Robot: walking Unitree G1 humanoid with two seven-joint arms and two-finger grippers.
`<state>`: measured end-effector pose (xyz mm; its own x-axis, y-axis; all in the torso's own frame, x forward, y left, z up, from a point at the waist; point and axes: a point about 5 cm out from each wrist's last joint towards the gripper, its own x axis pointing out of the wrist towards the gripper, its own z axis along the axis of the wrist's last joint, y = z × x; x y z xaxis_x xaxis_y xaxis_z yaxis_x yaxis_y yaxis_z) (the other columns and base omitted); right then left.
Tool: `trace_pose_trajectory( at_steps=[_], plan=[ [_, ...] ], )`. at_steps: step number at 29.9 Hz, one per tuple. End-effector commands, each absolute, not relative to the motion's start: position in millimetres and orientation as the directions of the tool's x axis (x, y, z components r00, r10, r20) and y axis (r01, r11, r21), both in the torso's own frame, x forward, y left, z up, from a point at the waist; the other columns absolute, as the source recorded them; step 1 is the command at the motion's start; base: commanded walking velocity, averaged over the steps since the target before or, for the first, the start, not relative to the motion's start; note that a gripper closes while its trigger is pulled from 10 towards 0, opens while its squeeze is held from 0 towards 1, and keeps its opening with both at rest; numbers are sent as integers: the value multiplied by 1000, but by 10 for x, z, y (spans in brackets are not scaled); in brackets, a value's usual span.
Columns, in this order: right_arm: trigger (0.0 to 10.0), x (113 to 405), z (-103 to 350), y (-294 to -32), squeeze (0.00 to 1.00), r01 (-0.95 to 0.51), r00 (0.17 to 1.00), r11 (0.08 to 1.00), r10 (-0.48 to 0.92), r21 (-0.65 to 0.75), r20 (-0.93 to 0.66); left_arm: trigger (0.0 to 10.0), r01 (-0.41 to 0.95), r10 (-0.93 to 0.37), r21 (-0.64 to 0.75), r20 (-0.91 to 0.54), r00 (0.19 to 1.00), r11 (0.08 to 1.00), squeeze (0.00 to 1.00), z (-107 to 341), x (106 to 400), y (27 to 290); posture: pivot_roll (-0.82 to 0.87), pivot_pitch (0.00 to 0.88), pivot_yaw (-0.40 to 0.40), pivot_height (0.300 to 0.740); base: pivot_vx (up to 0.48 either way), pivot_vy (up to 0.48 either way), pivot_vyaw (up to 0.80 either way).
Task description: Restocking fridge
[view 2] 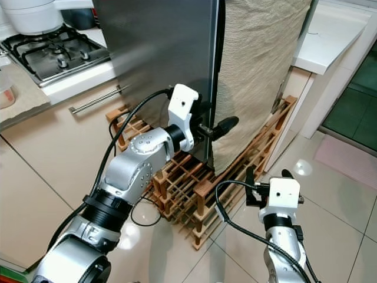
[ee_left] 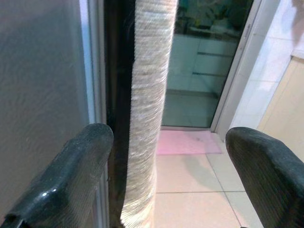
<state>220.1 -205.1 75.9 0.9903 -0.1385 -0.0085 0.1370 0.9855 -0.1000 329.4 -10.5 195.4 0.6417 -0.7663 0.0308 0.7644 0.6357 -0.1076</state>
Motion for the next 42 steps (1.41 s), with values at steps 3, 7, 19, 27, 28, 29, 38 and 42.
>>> trace_pose_trajectory(
  at_steps=[3,7,19,27,28,29,38,42],
  plan=[
    [10000,2190,793,-2037,0,135,991,986,-135,-96,6,10000,768,-765,-95,69,640,634,0,2077,3303,-236,-118,42,63,736,0,0,0],
    [10000,2185,780,-2040,0,136,991,986,-137,-97,1,10000,758,-755,-88,67,652,646,0,2070,3314,-264,-117,42,61,736,0,0,0],
    [10000,2209,726,-2012,0,110,993,990,-113,-93,-27,10000,849,-838,-104,134,528,518,0,2211,3116,-626,-117,44,57,736,0,0,0],
    [10000,2236,700,-1999,0,109,993,990,-112,-85,-34,10000,948,-933,-136,185,309,287,0,2304,2880,-798,-120,47,60,736,0,0,0],
    [10000,2241,696,-1996,0,108,993,991,-111,-83,-36,10000,956,-940,-132,191,284,262,0,2312,2861,-791,-120,47,59,736,0,0,0],
    [10000,2244,693,-1992,0,107,993,991,-110,-82,-36,10000,962,-945,-122,195,265,244,0,2316,2849,-781,-118,48,59,736,0,0,0],
    [10000,2268,687,-1988,0,95,994,992,-98,-85,-38,10000,973,-949,-137,234,213,185,0,2367,2830,-720,-113,49,54,736,0,0,0],
    [10000,2301,705,-1976,0,99,994,992,-101,-81,-30,10000,961,-933,-106,234,273,255,0,2366,2899,-631,-108,42,57,736,0,0,0]
  ],
)
